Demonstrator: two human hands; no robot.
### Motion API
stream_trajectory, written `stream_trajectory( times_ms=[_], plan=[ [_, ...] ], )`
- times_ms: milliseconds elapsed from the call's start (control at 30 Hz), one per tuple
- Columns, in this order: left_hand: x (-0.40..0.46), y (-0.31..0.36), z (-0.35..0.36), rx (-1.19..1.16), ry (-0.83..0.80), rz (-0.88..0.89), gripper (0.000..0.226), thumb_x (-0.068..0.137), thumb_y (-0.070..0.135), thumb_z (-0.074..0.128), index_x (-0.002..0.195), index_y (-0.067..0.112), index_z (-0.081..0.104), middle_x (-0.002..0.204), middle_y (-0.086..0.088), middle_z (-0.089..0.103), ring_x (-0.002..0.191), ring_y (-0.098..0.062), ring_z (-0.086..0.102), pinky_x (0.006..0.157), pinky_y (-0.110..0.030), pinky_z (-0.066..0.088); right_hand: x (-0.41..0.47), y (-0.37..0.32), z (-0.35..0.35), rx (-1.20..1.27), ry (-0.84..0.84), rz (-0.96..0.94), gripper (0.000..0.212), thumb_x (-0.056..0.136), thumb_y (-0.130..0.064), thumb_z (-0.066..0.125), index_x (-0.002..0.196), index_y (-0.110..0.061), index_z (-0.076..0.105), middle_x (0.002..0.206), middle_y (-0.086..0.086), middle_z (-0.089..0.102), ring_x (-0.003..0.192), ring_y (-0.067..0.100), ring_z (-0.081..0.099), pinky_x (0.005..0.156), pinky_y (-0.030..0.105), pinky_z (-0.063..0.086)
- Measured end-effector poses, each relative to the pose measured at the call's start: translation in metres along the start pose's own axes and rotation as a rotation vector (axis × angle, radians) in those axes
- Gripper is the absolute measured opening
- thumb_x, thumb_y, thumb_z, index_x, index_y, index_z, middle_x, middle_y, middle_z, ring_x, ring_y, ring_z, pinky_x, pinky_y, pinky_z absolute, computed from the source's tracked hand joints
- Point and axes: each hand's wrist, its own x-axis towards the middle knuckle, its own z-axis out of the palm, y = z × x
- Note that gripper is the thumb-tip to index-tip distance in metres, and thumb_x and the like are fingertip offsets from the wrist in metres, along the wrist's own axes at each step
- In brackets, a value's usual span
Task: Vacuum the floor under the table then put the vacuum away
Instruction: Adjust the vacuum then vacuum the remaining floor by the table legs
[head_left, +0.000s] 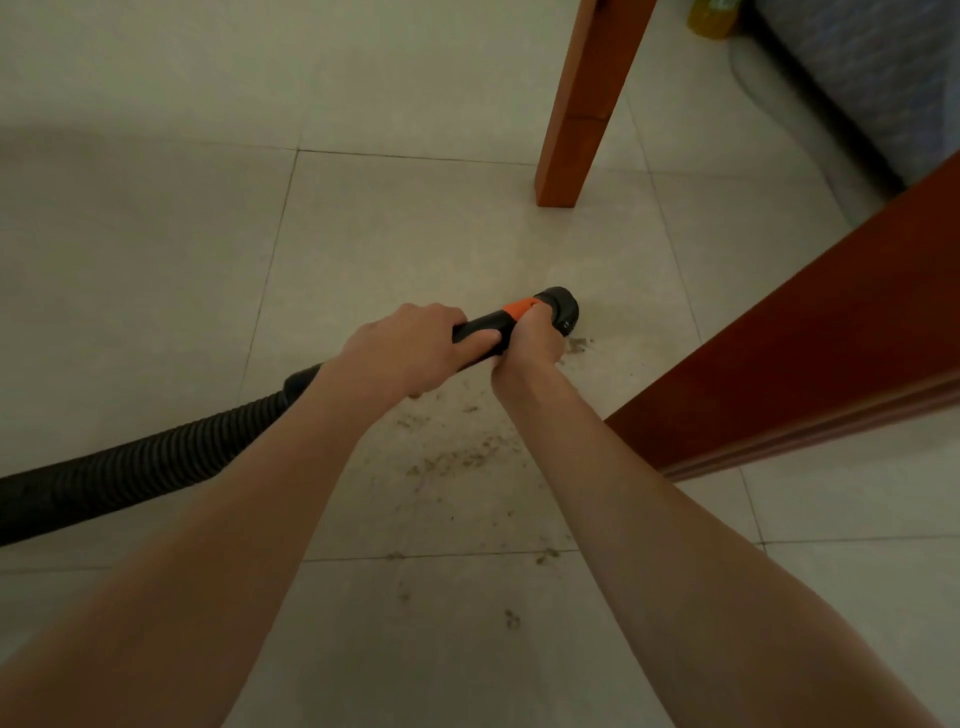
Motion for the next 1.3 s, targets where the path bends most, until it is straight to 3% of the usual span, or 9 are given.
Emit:
stream_trajectory(
  times_ms=[133,267,467,533,633,800,1033,1200,1300],
  plan=[
    [-0.008,-0.013,-0.011,-0.081,-0.02,-0.04,0.043,0.095,0.055,0.035,0.103,0.02,0.057,0.07,-0.004,0.063,0.053,-0.017,0.058,0.062,-0.029,0.049,-0.006,0.005,0.003,0.065,-0.105,0.05,0.019,0.095,-0.011,0.044,0.076,-0.01,0.043,0.075,0.007,0.051,0.062,0.018,0.052,0.06,0.031,0.046],
    [-0.012,-0.017,-0.015,-0.133,-0.023,-0.055,0.042,0.095,0.053,0.038,0.103,0.018,0.059,0.068,-0.005,0.063,0.05,-0.017,0.056,0.055,-0.025,0.047,-0.009,0.007,0.005,0.069,-0.146,0.076,0.014,0.095,-0.019,0.047,0.094,-0.005,0.051,0.077,0.008,0.054,0.063,0.018,0.054,0.057,0.03,0.049],
    [-0.012,-0.008,-0.016,-0.118,-0.031,-0.013,0.041,0.094,0.055,0.038,0.102,0.022,0.06,0.065,-0.004,0.063,0.049,-0.016,0.056,0.052,-0.024,0.047,-0.009,0.007,0.0,0.101,-0.053,0.045,0.034,0.097,-0.036,0.044,0.111,-0.005,0.049,0.087,0.007,0.058,0.067,0.02,0.056,0.068,0.034,0.049],
    [-0.01,-0.004,-0.01,-0.118,-0.038,0.006,0.041,0.094,0.056,0.037,0.103,0.023,0.06,0.066,-0.004,0.063,0.05,-0.016,0.057,0.055,-0.025,0.048,-0.008,0.005,-0.006,0.082,0.015,0.05,0.041,0.097,-0.04,0.043,0.119,-0.005,0.046,0.097,0.009,0.058,0.074,0.022,0.056,0.062,0.032,0.046],
    [-0.008,0.004,-0.002,-0.111,-0.044,0.012,0.041,0.094,0.056,0.036,0.104,0.024,0.059,0.066,-0.003,0.063,0.051,-0.016,0.057,0.06,-0.028,0.05,-0.004,0.002,-0.013,0.089,0.062,0.042,0.034,0.097,-0.038,0.045,0.108,-0.006,0.045,0.082,0.004,0.053,0.067,0.018,0.053,0.05,0.028,0.04],
    [-0.002,0.013,0.009,-0.054,0.004,0.049,0.046,0.094,0.058,0.034,0.1,0.021,0.059,0.067,-0.001,0.06,0.053,-0.016,0.057,0.061,-0.028,0.048,0.002,-0.002,-0.018,0.126,0.09,0.025,0.028,0.096,-0.033,0.046,0.101,-0.005,0.046,0.077,0.004,0.052,0.065,0.019,0.052,0.061,0.033,0.045],
    [0.0,0.012,0.013,-0.031,0.01,0.082,0.046,0.094,0.056,0.035,0.103,0.018,0.059,0.067,0.001,0.057,0.053,-0.014,0.053,0.063,-0.032,0.048,0.002,-0.003,-0.018,0.16,0.097,0.01,0.02,0.095,-0.027,0.044,0.097,-0.007,0.047,0.075,0.005,0.05,0.063,0.019,0.05,0.055,0.031,0.042],
    [-0.013,-0.008,0.003,-0.037,-0.055,0.052,0.041,0.095,0.053,0.036,0.104,0.019,0.059,0.066,-0.001,0.058,0.052,-0.015,0.054,0.063,-0.029,0.049,-0.001,0.011,-0.014,0.109,-0.01,0.05,0.021,0.097,-0.026,0.04,0.086,-0.009,0.049,0.074,0.005,0.051,0.063,0.018,0.051,0.053,0.029,0.042],
    [-0.023,-0.024,-0.008,-0.04,-0.079,-0.009,0.039,0.094,0.054,0.038,0.103,0.022,0.058,0.065,-0.003,0.06,0.051,-0.017,0.056,0.06,-0.027,0.049,-0.006,0.026,-0.004,0.106,-0.107,0.092,0.018,0.096,-0.025,0.04,0.099,-0.008,0.048,0.078,0.006,0.054,0.066,0.018,0.054,0.06,0.03,0.049]
  ],
)
